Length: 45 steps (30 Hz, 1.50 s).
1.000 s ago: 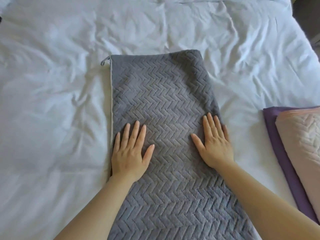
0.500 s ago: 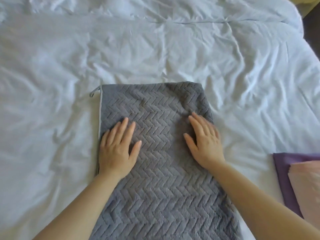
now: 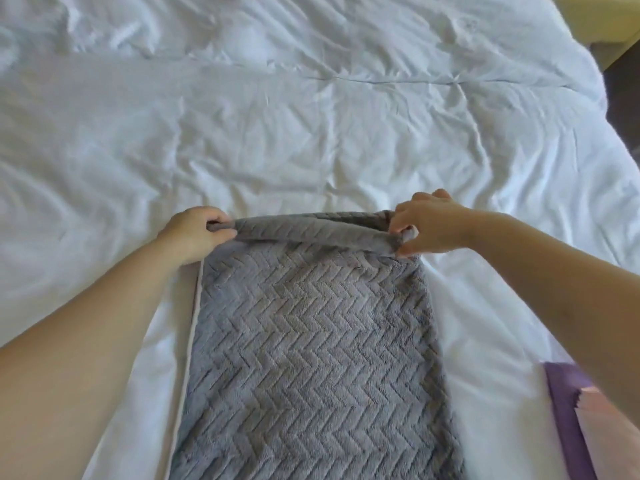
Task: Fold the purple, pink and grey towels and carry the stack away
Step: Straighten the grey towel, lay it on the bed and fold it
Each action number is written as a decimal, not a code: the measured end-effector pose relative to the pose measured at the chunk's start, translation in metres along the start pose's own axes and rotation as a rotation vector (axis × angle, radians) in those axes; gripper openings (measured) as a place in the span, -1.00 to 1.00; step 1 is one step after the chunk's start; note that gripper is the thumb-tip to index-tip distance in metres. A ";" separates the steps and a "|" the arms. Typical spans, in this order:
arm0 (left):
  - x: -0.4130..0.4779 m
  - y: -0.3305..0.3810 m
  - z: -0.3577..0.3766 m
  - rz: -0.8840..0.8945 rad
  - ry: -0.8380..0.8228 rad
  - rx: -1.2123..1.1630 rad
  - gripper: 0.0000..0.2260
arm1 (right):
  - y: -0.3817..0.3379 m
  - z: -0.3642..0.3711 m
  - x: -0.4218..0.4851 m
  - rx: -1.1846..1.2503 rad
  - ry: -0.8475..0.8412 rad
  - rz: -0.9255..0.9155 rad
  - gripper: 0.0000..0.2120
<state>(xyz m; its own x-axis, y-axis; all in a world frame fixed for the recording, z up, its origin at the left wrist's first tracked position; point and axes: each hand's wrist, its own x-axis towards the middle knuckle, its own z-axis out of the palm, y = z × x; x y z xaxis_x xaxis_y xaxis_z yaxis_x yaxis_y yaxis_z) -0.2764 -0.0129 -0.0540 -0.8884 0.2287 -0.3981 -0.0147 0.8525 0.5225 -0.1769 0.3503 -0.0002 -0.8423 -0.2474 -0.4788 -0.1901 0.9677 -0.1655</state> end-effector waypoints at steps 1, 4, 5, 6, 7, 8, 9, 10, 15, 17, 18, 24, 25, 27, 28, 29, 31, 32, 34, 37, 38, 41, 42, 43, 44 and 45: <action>0.000 0.000 -0.002 0.014 -0.029 0.062 -0.89 | 0.000 -0.003 -0.001 -0.086 -0.023 -0.036 -0.81; 0.000 0.000 -0.005 0.062 -0.035 0.193 -0.81 | -0.004 -0.009 0.001 -0.319 -0.002 -0.227 -0.71; 0.000 -0.001 -0.007 0.063 -0.029 0.209 -0.79 | -0.004 -0.009 0.002 -0.383 0.001 -0.282 -0.67; 0.000 -0.001 -0.009 0.055 -0.032 0.230 -0.78 | -0.004 -0.010 0.003 -0.431 -0.005 -0.310 -0.65; 0.001 0.000 -0.011 0.043 -0.045 0.268 -0.79 | -0.002 -0.012 0.003 -0.462 -0.019 -0.307 -0.65; 0.002 0.000 -0.013 0.031 -0.066 0.319 -0.78 | 0.000 -0.014 0.003 -0.482 -0.040 -0.284 -0.66; 0.003 0.000 -0.015 0.019 -0.083 0.373 -0.76 | 0.004 -0.016 0.002 -0.494 -0.057 -0.250 -0.65; 0.004 0.000 -0.016 0.005 -0.086 0.415 -0.74 | 0.009 -0.018 0.002 -0.506 -0.064 -0.217 -0.60; 0.007 -0.003 -0.016 -0.041 -0.048 0.352 -0.69 | 0.028 -0.024 0.005 -0.312 -0.031 -0.054 -0.54; 0.010 0.000 -0.016 -0.008 -0.135 0.275 -0.76 | 0.036 -0.023 0.008 -0.255 -0.065 -0.017 -0.56; 0.009 0.004 -0.017 -0.017 -0.172 0.219 -0.81 | 0.039 -0.022 0.009 -0.262 -0.072 -0.013 -0.59; 0.010 0.015 -0.034 -0.135 -0.136 -0.031 -0.84 | 0.045 -0.018 0.019 -0.039 -0.017 0.070 -0.69; 0.010 0.015 -0.039 -0.134 -0.132 -0.069 -0.84 | 0.047 -0.018 0.020 0.033 0.001 0.094 -0.69; 0.010 0.016 -0.047 -0.110 -0.128 -0.117 -0.85 | 0.050 -0.021 0.019 0.102 0.031 0.134 -0.62; 0.011 0.017 -0.049 -0.090 -0.107 -0.121 -0.87 | 0.051 -0.023 0.019 0.095 0.046 0.150 -0.55; 0.012 0.018 -0.050 -0.073 -0.067 -0.114 -0.87 | 0.053 -0.025 0.020 0.070 0.074 0.163 -0.49; 0.017 0.022 -0.051 -0.046 0.031 -0.097 -0.85 | 0.055 -0.030 0.025 0.042 0.151 0.192 -0.49; 0.021 0.024 -0.052 -0.035 0.069 -0.084 -0.86 | 0.056 -0.032 0.028 0.070 0.182 0.216 -0.53; 0.027 0.025 -0.053 -0.009 0.116 -0.037 -0.89 | 0.057 -0.035 0.034 0.165 0.207 0.265 -0.59; 0.034 0.023 -0.049 0.008 0.173 0.019 -0.84 | 0.054 -0.029 0.040 0.244 0.212 0.321 -0.61; 0.035 0.021 -0.044 0.001 0.204 0.024 -0.81 | 0.052 -0.024 0.041 0.279 0.239 0.341 -0.62; 0.036 0.017 -0.022 -0.006 0.296 0.022 -0.77 | 0.048 0.000 0.046 0.420 0.377 0.425 -0.66; 0.036 0.016 -0.014 -0.002 0.319 0.025 -0.76 | 0.044 0.009 0.048 0.480 0.411 0.458 -0.65; 0.035 0.015 -0.007 0.008 0.347 0.038 -0.76 | 0.040 0.018 0.050 0.532 0.434 0.489 -0.61; 0.034 0.014 -0.002 0.026 0.382 0.061 -0.74 | 0.036 0.025 0.052 0.552 0.446 0.512 -0.58; 0.032 0.012 0.003 0.048 0.421 0.092 -0.73 | 0.031 0.031 0.054 0.531 0.453 0.525 -0.58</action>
<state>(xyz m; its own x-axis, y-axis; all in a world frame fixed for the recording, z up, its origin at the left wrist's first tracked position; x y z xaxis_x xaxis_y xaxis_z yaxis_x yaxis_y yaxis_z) -0.3037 0.0064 -0.0627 -0.9970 0.0734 -0.0225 0.0551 0.8882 0.4561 -0.2125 0.3658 -0.0580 -0.8960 0.3764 -0.2356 0.4440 0.7730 -0.4532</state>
